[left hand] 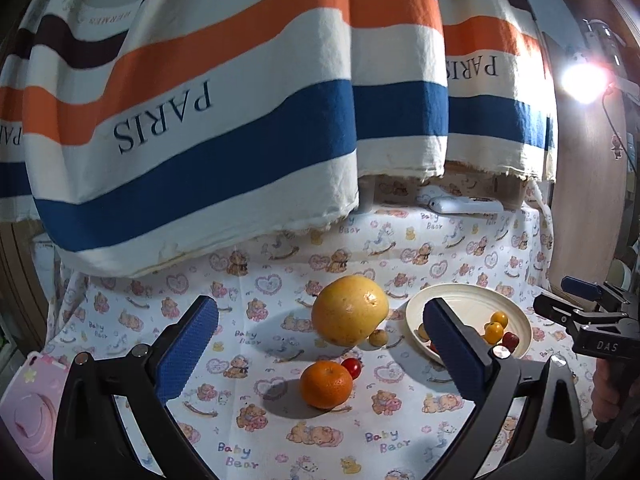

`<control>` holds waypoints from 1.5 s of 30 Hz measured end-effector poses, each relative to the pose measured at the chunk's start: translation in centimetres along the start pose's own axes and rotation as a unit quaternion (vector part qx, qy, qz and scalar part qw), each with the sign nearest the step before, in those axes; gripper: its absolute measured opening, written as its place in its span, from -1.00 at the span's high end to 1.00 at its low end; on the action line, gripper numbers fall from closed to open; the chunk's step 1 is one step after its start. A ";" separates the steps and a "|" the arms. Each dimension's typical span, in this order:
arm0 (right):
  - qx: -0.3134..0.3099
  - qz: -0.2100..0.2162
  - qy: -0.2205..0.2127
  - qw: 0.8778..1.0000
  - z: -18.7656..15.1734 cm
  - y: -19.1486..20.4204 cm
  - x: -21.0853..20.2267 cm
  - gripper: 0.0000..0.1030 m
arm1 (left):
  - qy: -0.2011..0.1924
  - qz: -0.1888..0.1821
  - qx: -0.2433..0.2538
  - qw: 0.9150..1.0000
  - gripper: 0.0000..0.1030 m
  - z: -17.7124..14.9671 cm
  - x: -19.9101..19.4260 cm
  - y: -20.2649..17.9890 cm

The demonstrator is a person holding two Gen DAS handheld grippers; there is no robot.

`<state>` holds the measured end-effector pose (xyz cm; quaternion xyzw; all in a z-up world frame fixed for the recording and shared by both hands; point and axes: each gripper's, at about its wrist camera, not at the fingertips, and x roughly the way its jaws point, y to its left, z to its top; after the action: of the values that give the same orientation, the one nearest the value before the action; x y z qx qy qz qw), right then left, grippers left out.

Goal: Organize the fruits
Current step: 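Withdraw both tools from the plate, then close the left tool on the second large mandarin and lift it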

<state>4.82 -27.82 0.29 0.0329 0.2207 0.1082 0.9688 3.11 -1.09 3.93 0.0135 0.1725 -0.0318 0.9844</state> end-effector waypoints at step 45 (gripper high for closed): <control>-0.003 -0.014 0.027 1.000 -0.7 -0.4 1.7 -0.75 | 0.244 -0.028 -0.057 0.968 0.06 -4.5 9.5 1.8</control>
<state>6.06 -27.85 -1.06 0.0242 0.2467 0.0960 0.9640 10.67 0.31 -3.49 -0.0400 0.4095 -0.0449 0.9103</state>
